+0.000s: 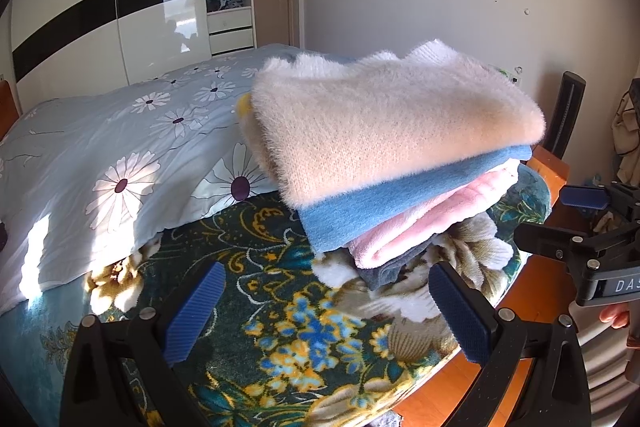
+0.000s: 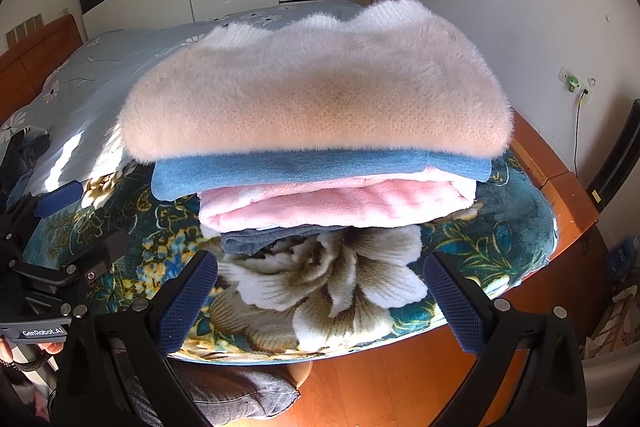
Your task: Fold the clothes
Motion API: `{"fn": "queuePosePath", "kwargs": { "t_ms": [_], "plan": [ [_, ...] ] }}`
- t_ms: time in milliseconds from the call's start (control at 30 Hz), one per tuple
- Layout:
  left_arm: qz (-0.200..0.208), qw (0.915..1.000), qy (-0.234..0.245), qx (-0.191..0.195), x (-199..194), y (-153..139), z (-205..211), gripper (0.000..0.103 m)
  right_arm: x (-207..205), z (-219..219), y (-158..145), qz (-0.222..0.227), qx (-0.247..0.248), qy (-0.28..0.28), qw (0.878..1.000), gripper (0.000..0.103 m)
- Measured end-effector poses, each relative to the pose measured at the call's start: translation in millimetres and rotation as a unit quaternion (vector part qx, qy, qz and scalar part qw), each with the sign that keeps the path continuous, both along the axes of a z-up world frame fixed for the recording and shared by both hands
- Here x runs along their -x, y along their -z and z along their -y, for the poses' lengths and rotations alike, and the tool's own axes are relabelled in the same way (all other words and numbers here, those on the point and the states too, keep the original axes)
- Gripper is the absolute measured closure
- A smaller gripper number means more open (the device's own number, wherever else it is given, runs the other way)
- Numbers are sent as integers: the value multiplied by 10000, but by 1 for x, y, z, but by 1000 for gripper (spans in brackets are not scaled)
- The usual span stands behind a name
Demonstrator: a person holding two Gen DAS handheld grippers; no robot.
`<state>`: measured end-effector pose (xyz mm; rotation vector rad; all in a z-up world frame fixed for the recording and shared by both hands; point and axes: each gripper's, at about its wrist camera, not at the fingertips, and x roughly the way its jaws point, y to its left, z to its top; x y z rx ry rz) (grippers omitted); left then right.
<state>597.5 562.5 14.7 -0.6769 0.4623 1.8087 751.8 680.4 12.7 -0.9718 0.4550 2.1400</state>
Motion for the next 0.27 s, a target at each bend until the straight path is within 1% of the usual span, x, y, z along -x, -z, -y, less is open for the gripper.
{"fn": "queuePosePath", "kwargs": {
  "t_ms": [267],
  "plan": [
    [-24,10000,26,-54,-2,-1,1,0,-1,0,2,7,28,11,10000,0]
  ]
}}
